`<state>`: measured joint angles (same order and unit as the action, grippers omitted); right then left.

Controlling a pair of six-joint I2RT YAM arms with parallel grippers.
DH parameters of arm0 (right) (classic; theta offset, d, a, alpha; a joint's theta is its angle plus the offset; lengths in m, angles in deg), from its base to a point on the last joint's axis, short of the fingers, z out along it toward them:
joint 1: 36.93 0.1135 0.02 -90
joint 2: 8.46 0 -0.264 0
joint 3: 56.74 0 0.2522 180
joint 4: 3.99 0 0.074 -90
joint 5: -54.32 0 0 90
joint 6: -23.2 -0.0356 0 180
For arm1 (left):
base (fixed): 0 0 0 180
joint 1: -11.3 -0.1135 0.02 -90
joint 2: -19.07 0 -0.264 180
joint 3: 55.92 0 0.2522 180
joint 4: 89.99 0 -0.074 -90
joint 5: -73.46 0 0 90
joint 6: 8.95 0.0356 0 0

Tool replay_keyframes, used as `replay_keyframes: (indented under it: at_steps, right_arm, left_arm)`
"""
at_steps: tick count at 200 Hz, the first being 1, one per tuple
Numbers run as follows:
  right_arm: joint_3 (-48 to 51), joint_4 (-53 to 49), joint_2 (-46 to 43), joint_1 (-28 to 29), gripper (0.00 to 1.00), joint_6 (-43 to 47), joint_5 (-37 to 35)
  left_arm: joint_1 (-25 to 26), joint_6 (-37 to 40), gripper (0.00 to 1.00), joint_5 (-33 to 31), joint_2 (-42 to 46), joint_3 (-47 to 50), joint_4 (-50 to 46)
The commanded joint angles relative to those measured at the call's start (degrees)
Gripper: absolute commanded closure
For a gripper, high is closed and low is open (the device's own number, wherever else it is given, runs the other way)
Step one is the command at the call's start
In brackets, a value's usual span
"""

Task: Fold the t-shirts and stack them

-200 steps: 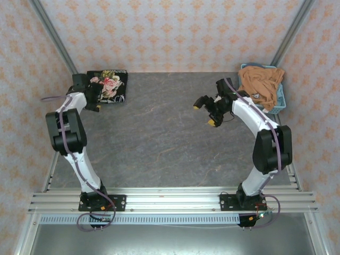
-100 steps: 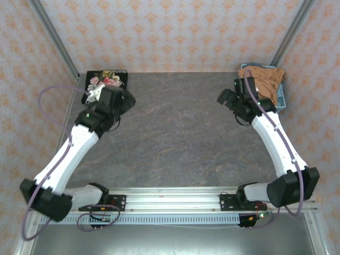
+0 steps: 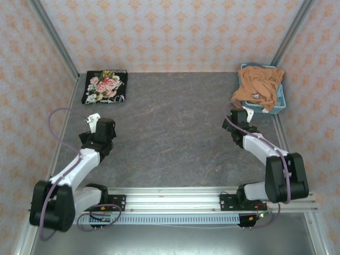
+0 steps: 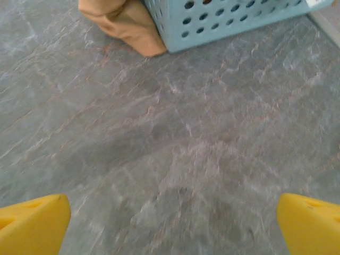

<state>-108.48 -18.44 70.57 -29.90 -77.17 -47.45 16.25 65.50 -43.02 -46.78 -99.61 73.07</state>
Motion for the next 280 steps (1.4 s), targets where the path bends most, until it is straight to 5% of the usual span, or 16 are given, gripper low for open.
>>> replay_keyframes:
  at_steps: [1,46,87,130,163,175,181,280]
  right_arm:
    - [-2.67,16.37,2.7,-0.96,0.01,7.35,-2.27]
    - [-6.4,14.97,6.42,-2.79,0.01,9.43,-2.83]
    - [-2.99,16.18,5.33,-4.42,0.01,10.29,0.36]
    - [7.67,31.05,4.71,-7.17,0.01,8.86,5.81]
    - [12.37,41.46,6.59,-7.64,0.01,10.76,11.51]
    - [16.12,49.6,8.01,-7.64,0.01,10.75,11.59]
    - [17.46,52.28,8.29,-7.64,0.01,10.52,11.01]
    - [14.07,45.34,8.22,-5.4,0.01,12.83,8.78]
  left_arm:
    - [-2.42,6.86,0.0,7.94,-8.12,-3.11,17.3]
    - [-5.8,7.25,0.0,11.63,-21.13,-8.41,21.34]
    - [-5.83,8.86,0.0,14.99,-18.07,-3.45,27.86]
    - [-4.84,9.73,0.0,13.56,-13.01,10.76,48.38]
    - [-2.15,12.59,0.0,11.1,-20.2,10.38,55.62]
    - [-1.79,12.25,0.0,11.67,-18.8,7.01,46.35]
    - [-1.65,13.1,0.0,11.44,-20.11,7.92,50.47]
    - [-0.99,13.61,0.0,10.82,-19.91,6.51,47.53]
